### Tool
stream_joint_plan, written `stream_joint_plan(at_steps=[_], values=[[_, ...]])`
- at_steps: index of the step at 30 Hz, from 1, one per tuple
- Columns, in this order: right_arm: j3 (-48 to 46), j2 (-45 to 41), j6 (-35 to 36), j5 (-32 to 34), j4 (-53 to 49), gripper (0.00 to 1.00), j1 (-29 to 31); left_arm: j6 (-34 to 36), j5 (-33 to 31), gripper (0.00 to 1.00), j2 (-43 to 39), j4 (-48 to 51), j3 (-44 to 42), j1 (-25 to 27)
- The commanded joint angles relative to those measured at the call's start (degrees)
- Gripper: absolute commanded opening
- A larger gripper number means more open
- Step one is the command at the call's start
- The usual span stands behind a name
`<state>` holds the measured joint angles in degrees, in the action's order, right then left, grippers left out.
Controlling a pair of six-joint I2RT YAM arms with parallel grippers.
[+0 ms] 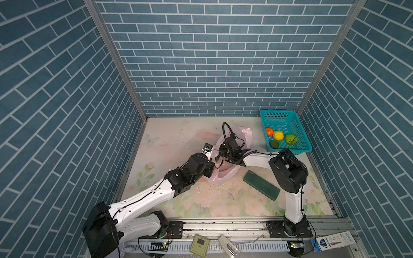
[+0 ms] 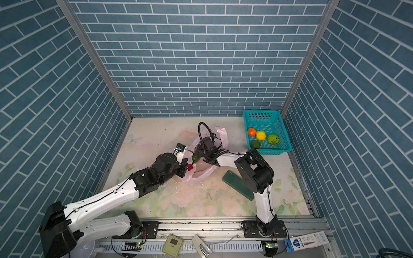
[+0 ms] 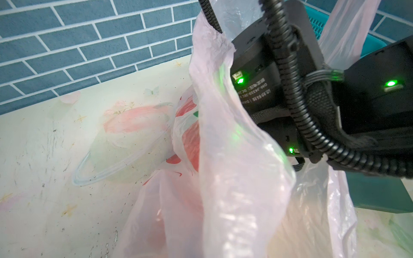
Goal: Untie the knot of the plastic bag and take out the fruit
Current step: 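Lower the right gripper into the bag and close it on the pale pear, then lift the pale pear out of the bag toward the teal basket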
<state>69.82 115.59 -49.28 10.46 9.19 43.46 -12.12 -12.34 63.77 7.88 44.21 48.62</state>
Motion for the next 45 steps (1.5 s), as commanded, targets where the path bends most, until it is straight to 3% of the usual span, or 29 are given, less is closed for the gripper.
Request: stream_joint_plan(at_steps=[1, 4, 14, 16, 30, 45], values=[[2.9, 2.6, -2.5, 0.2, 2.0, 0.86, -0.4, 0.4, 0.9, 0.0, 0.3, 0.2, -0.5, -0.3], [4.4, 4.0, -2.3, -0.3, 2.1, 0.87, -0.5, 0.2, 1.1, 0.0, 0.0, 0.4, -0.7, -0.2], [-0.2, 0.6, -2.2, -1.3, 5.6, 0.53, -0.5, -0.1, 0.3, 0.0, -0.5, 0.6, -1.7, -0.1], [-1.8, -1.0, -2.3, -2.4, 6.2, 0.5, -0.4, -0.4, -0.4, 0.0, -0.6, 0.1, -2.1, -0.1], [-11.8, -15.6, -0.1, -9.4, 0.5, 0.49, 3.4, 0.2, -3.7, 0.0, 0.3, -3.4, -3.1, -0.1], [-4.0, -27.5, 8.6, -7.5, -19.2, 0.49, 6.4, 0.8, -4.3, 0.0, -1.4, -3.0, -3.2, -0.1]])
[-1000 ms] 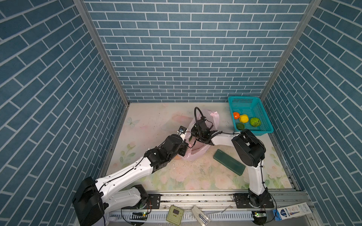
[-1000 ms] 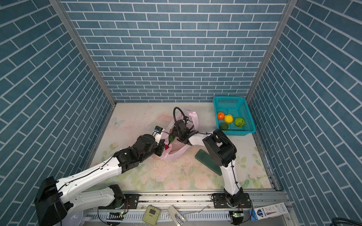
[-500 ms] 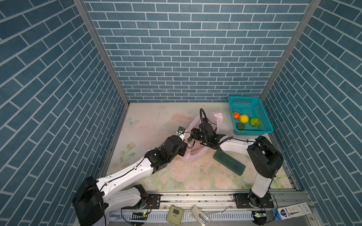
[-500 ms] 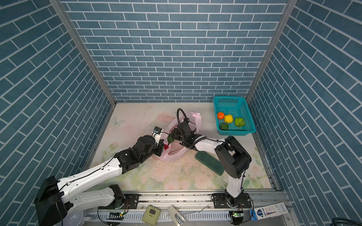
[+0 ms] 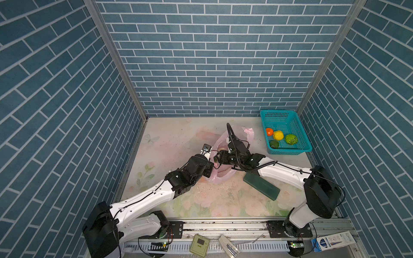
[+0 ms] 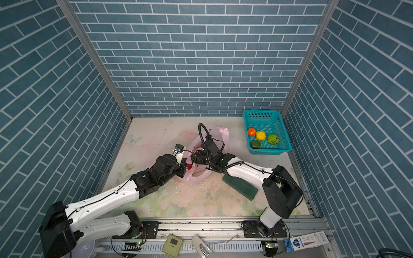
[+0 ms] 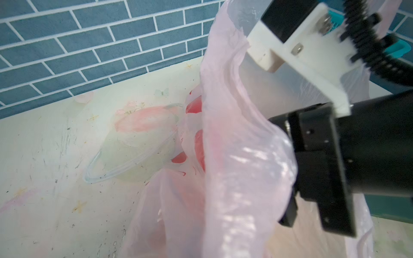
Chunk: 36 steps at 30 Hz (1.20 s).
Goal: Untie the knot of the plastic bag and take out the fruit
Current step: 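Lift the pale pear out of the bag toward the teal basket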
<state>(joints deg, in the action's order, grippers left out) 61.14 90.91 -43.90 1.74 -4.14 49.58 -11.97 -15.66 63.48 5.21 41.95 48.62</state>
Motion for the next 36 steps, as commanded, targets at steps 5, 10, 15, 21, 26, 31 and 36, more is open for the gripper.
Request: stream_joint_plan(at_steps=[5, 10, 15, 21, 26, 31, 36], values=[[8.4, -6.0, 4.2, 1.0, -11.9, 0.49, 0.2, 0.6, -1.0, 0.0, -1.2, -0.2, -1.0, -0.2], [13.4, -7.9, 5.1, 0.3, -16.5, 0.49, 0.3, 0.5, -0.8, 0.0, -1.2, -0.4, -1.2, -0.2], [19.5, -9.1, 7.0, 1.2, -20.4, 0.5, 0.0, 0.6, -0.7, 0.0, -1.0, -0.5, -1.2, -0.1], [25.6, -10.1, 8.2, -0.4, -24.0, 0.5, -4.6, 0.7, -0.4, 0.0, -0.7, -0.4, -1.0, -0.1], [28.0, -12.3, 9.0, -2.6, -26.1, 0.51, -11.7, 0.9, -0.4, 0.0, -0.8, -0.3, -0.8, -0.2], [28.7, -14.6, 11.0, -3.0, -28.6, 0.52, -19.7, 1.0, -0.5, 0.0, -0.9, 0.1, -0.7, -0.1], [25.5, -14.9, 11.1, -6.4, -28.7, 0.52, -30.8, 0.9, -0.4, 0.0, -0.7, 0.1, -0.7, -0.1]])
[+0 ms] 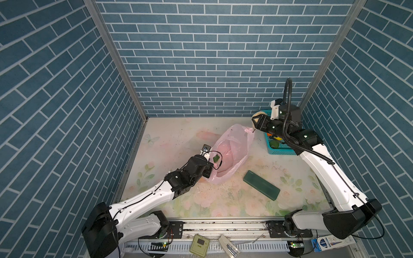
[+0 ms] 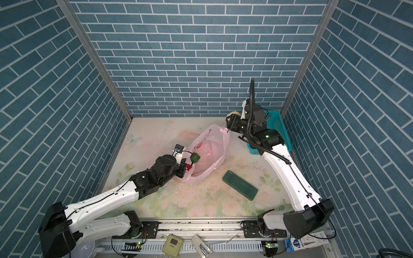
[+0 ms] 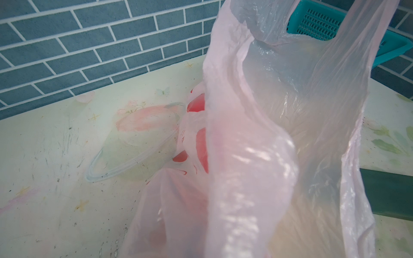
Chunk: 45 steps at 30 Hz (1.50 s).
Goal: Untie the knot of the plastic bag and take out the fruit
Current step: 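Lift the pale pear out of the bag toward the teal basket, then open the right gripper to drop the pear into the basket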
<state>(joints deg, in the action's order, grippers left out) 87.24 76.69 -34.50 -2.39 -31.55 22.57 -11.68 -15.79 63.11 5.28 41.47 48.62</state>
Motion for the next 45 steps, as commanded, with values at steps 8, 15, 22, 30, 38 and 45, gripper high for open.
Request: stream_joint_plan(at_steps=[8, 15, 22, 30, 38, 45], values=[[-8.5, 4.5, 2.3, -5.3, 7.5, 0.52, -17.8, 0.7, -0.2, 0.0, 0.1, 0.8, 0.2, -0.1], [-7.0, 16.4, 4.0, -4.9, 13.6, 0.52, -24.5, 0.5, -0.6, 0.0, -0.3, 1.7, 0.5, -0.1], [0.9, 30.0, 7.2, -3.3, 14.1, 0.52, -28.1, 0.2, -1.1, 0.0, -0.6, 2.2, 0.4, -0.1], [10.7, 40.4, 10.0, -0.3, 10.3, 0.57, -30.4, 0.3, -1.2, 0.0, -0.9, 3.2, 0.5, -0.1], [16.4, 43.8, 12.4, 2.1, 5.6, 0.85, -30.7, 0.1, -1.7, 0.0, -2.0, 4.3, 0.1, -0.1], [12.2, 40.0, 12.3, 1.7, 7.4, 0.86, -30.6, 0.3, -2.0, 0.0, -2.6, 4.6, -0.1, -0.1]])
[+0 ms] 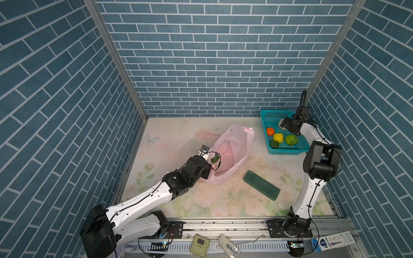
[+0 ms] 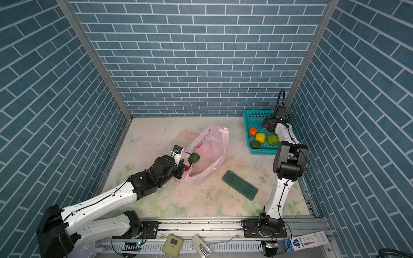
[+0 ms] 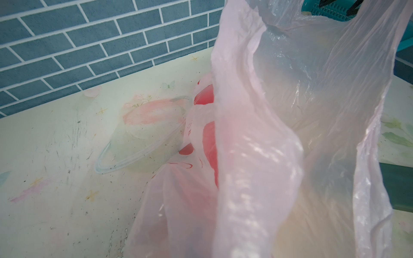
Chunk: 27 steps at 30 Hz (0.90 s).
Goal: Untie the knot of the plastic bag and take out the fruit
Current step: 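Open the right gripper to drop the pear into the basket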
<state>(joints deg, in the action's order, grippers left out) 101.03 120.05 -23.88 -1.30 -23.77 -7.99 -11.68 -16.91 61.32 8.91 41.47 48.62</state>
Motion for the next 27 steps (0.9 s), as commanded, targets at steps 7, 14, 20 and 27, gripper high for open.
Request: stream_joint_plan(at_steps=[7, 14, 20, 27], values=[[-7.5, -11.5, 2.5, -1.1, 0.2, 0.86, 2.4, 0.3, -0.4, 0.0, -1.2, 1.7, -0.2, -0.1], [-11.2, -22.4, 2.9, -5.2, -5.6, 0.86, 8.6, 0.5, 0.3, 0.0, -2.6, 3.2, -0.5, -0.1], [-9.7, -29.8, 2.3, -9.3, -11.9, 0.86, 17.1, 0.7, 1.2, 0.0, -2.8, 3.9, -0.7, -0.1], [-3.3, -32.6, 1.5, -11.2, -17.5, 0.86, 30.0, 1.7, 2.3, 0.0, -2.7, 4.4, -0.7, -0.1]])
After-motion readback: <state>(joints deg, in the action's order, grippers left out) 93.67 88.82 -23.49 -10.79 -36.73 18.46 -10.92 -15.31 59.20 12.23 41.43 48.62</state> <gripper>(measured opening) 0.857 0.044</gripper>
